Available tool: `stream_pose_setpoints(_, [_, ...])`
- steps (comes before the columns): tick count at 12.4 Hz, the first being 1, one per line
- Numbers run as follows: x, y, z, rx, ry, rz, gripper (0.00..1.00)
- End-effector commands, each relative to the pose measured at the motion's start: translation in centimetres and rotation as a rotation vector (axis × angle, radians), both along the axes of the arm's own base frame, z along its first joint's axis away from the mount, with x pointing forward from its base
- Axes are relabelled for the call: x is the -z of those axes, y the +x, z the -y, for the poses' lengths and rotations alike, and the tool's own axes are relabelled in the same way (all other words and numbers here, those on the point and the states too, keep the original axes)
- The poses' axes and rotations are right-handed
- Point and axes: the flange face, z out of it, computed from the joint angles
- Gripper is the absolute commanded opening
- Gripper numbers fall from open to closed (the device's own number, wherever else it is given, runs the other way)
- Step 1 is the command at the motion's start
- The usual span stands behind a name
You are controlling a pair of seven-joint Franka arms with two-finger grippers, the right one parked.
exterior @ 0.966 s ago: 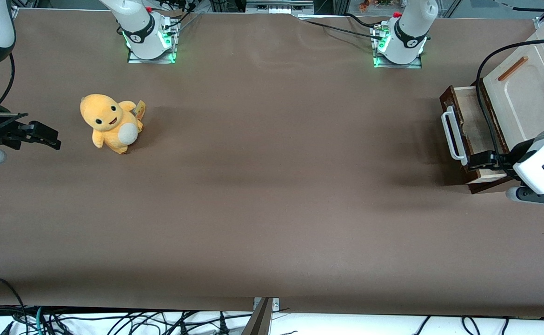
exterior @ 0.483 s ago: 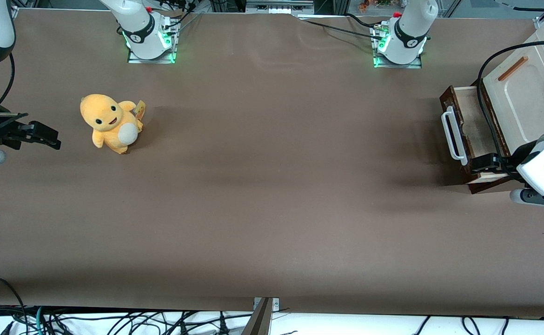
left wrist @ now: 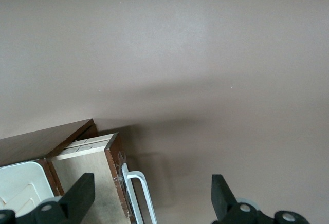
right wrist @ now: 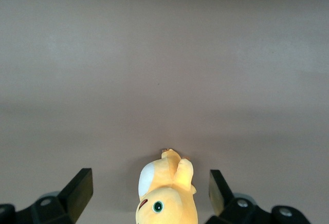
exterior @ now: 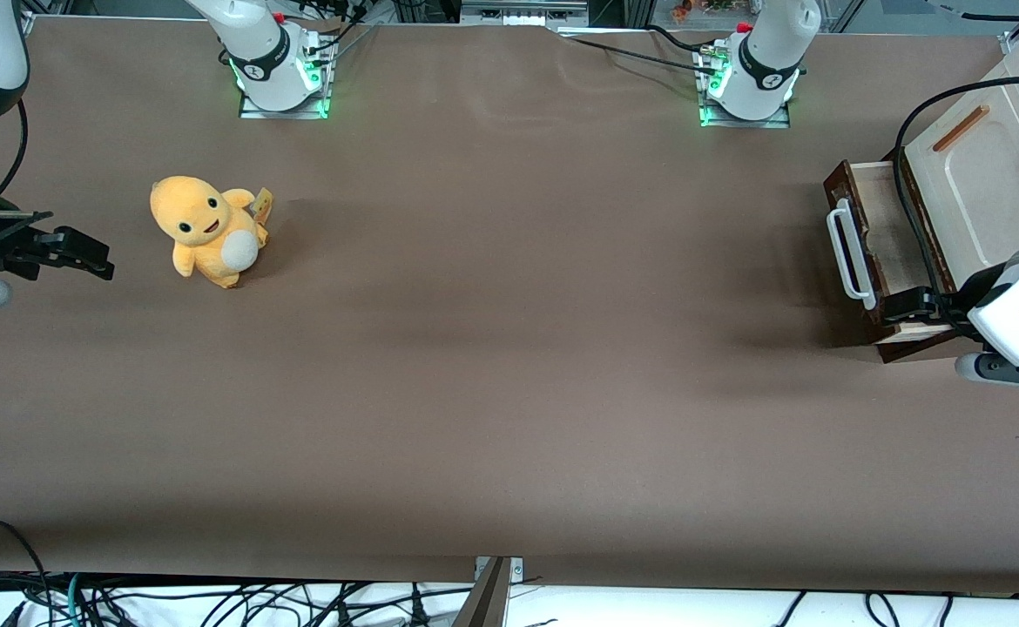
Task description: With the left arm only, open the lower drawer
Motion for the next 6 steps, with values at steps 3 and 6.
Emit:
stream_pose_setpoints(3, [-1.26,-0.71,-0.49,-0.004,-0.024,0.005,1.0])
stream_pose_setpoints(6, [-0.76,-0.99,-0.69,-0.009,-0.023,-0.022,1.0])
